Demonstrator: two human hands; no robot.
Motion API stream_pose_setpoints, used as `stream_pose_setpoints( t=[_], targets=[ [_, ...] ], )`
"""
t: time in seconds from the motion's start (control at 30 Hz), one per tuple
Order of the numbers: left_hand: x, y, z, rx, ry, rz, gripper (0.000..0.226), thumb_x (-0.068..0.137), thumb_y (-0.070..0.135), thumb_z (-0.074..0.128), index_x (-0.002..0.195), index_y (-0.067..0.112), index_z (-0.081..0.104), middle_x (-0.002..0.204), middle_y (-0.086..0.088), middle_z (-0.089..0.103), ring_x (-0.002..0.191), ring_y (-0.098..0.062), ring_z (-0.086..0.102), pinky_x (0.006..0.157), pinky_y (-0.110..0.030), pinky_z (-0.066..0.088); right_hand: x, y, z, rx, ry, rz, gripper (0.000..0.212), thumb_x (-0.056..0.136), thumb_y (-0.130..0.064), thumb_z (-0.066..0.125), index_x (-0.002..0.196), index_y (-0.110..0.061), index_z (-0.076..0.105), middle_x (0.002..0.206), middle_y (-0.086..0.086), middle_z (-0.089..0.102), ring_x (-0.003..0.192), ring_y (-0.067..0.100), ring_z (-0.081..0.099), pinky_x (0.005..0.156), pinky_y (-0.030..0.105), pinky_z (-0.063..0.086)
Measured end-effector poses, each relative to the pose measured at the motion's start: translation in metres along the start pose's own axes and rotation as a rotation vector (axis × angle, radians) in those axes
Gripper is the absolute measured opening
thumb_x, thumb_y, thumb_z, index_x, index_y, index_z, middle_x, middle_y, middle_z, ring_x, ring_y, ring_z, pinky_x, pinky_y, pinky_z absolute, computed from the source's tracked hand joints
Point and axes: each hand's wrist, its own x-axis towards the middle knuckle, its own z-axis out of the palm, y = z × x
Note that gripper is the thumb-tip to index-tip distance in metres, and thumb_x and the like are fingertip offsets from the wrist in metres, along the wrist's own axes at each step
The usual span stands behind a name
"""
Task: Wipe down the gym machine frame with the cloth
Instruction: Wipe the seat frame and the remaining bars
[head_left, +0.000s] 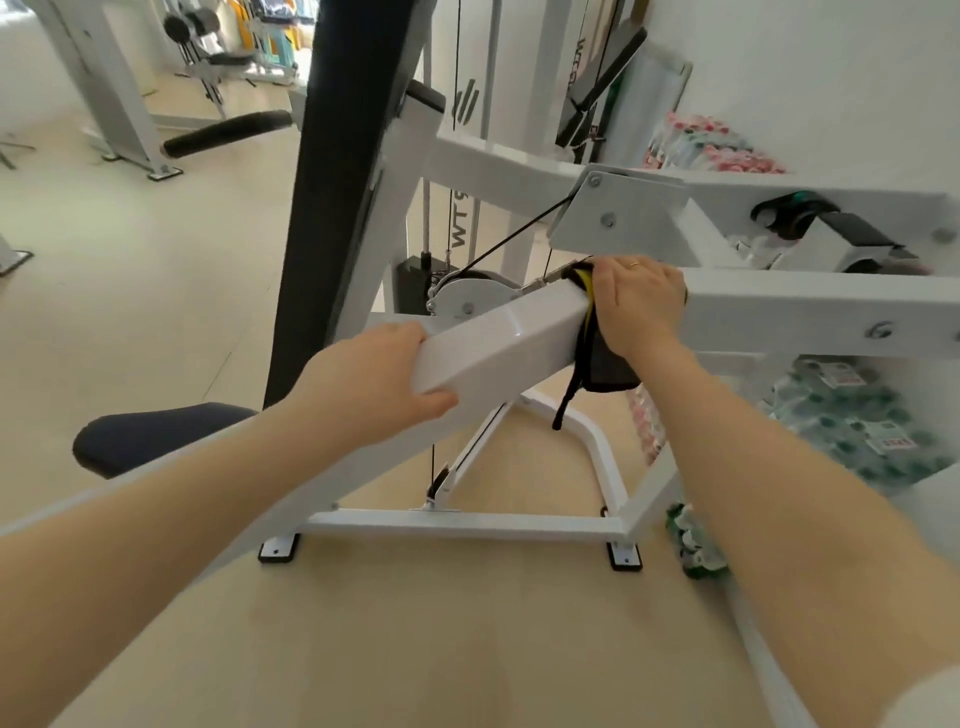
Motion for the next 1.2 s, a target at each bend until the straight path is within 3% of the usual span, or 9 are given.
stream_pose_setpoints(
  t=[0.13, 0.27, 0.37, 0.53, 0.67, 0.77, 0.97, 1.07, 1.2],
  targets=[
    [0.013, 0.017, 0.008, 0.157, 0.089, 0.033, 0.054, 0.082, 0.056, 0.048, 0.119, 0.018, 0.044, 0.112, 0.001, 0.051, 0.091, -0.018, 0.053, 0.071, -0.032, 0.048, -0.021, -0.025, 0.005, 0.075, 0.033, -0.027, 0.049, 0.092, -0.034, 0.018, 0.112, -0.019, 0.061, 0.122, 0.001, 0.058, 0.119, 0.023, 0.042, 0.104, 0.036, 0.018],
    [0.033, 0.03, 0.009, 0.191, 0.142, 0.086, 0.056, 0.079, 0.059, 0.046, 0.114, 0.015, 0.048, 0.104, -0.001, 0.05, 0.084, -0.02, 0.051, 0.064, -0.028, 0.037, -0.06, -0.073, 0.005, 0.308, -0.007, -0.314, 0.056, 0.09, -0.035, 0.018, 0.117, -0.018, 0.064, 0.12, 0.0, 0.062, 0.119, 0.023, 0.046, 0.107, 0.037, 0.017],
    [0.049, 0.033, 0.007, 0.196, 0.119, 0.095, 0.059, 0.075, 0.064, 0.045, 0.112, 0.018, 0.048, 0.1, 0.002, 0.049, 0.078, -0.014, 0.043, 0.063, -0.027, 0.037, -0.048, -0.057, 0.0, 0.293, -0.039, -0.446, 0.053, 0.091, -0.031, 0.021, 0.121, -0.016, 0.062, 0.12, 0.001, 0.063, 0.118, 0.024, 0.051, 0.102, 0.033, 0.023],
    [0.078, 0.045, 0.01, 0.278, 0.033, 0.19, 0.061, 0.077, 0.067, 0.041, 0.116, 0.02, 0.047, 0.1, 0.004, 0.048, 0.084, -0.016, 0.051, 0.063, -0.027, 0.041, -0.004, 0.022, -0.005, 0.004, 0.01, -0.124, 0.067, 0.087, -0.04, 0.005, 0.126, -0.023, 0.058, 0.127, -0.005, 0.058, 0.123, 0.017, 0.046, 0.105, 0.031, 0.022],
    [0.107, 0.061, 0.01, 0.171, 0.009, 0.278, 0.063, 0.077, 0.066, 0.043, 0.126, 0.026, 0.041, 0.121, 0.007, 0.049, 0.102, -0.016, 0.053, 0.067, -0.027, 0.036, 0.009, 0.073, -0.013, -0.083, 0.058, 0.073, 0.058, 0.091, -0.033, 0.015, 0.124, -0.016, 0.059, 0.128, 0.003, 0.059, 0.127, 0.022, 0.044, 0.107, 0.034, 0.023],
    [0.122, 0.073, 0.015, 0.161, -0.013, 0.324, 0.063, 0.078, 0.065, 0.043, 0.126, 0.023, 0.04, 0.124, 0.004, 0.05, 0.103, -0.019, 0.054, 0.073, -0.031, 0.043, 0.004, 0.071, -0.011, -0.09, 0.105, 0.163, 0.055, 0.092, -0.032, 0.018, 0.131, -0.014, 0.053, 0.136, 0.002, 0.052, 0.134, 0.021, 0.035, 0.11, 0.033, 0.017],
    [0.144, 0.09, 0.021, 0.035, -0.037, 0.401, 0.05, 0.08, 0.05, 0.052, 0.114, 0.013, 0.043, 0.115, -0.003, 0.053, 0.1, -0.024, 0.055, 0.078, -0.034, 0.044, -0.02, 0.003, 0.008, 0.053, 0.059, -0.081, 0.055, 0.093, -0.035, 0.02, 0.131, -0.012, 0.054, 0.134, 0.002, 0.054, 0.132, 0.022, 0.04, 0.11, 0.036, 0.015],
    [0.15, 0.093, 0.023, 0.046, -0.074, 0.394, 0.052, 0.08, 0.05, 0.054, 0.115, 0.013, 0.044, 0.115, -0.002, 0.052, 0.102, -0.023, 0.054, 0.078, -0.033, 0.043, -0.014, 0.027, 0.0, -0.034, 0.047, -0.132, 0.055, 0.092, -0.037, 0.024, 0.131, -0.01, 0.053, 0.132, 0.005, 0.055, 0.129, 0.026, 0.044, 0.107, 0.037, 0.019],
    [0.15, 0.095, 0.023, 0.106, -0.078, 0.34, 0.051, 0.079, 0.051, 0.055, 0.113, 0.015, 0.043, 0.111, 0.0, 0.051, 0.097, -0.023, 0.054, 0.068, -0.03, 0.038, -0.008, 0.09, -0.015, -0.12, 0.051, 0.023, 0.064, 0.091, -0.044, 0.016, 0.137, -0.009, 0.044, 0.14, 0.007, 0.048, 0.135, 0.026, 0.036, 0.111, 0.04, 0.018]
  ],
)
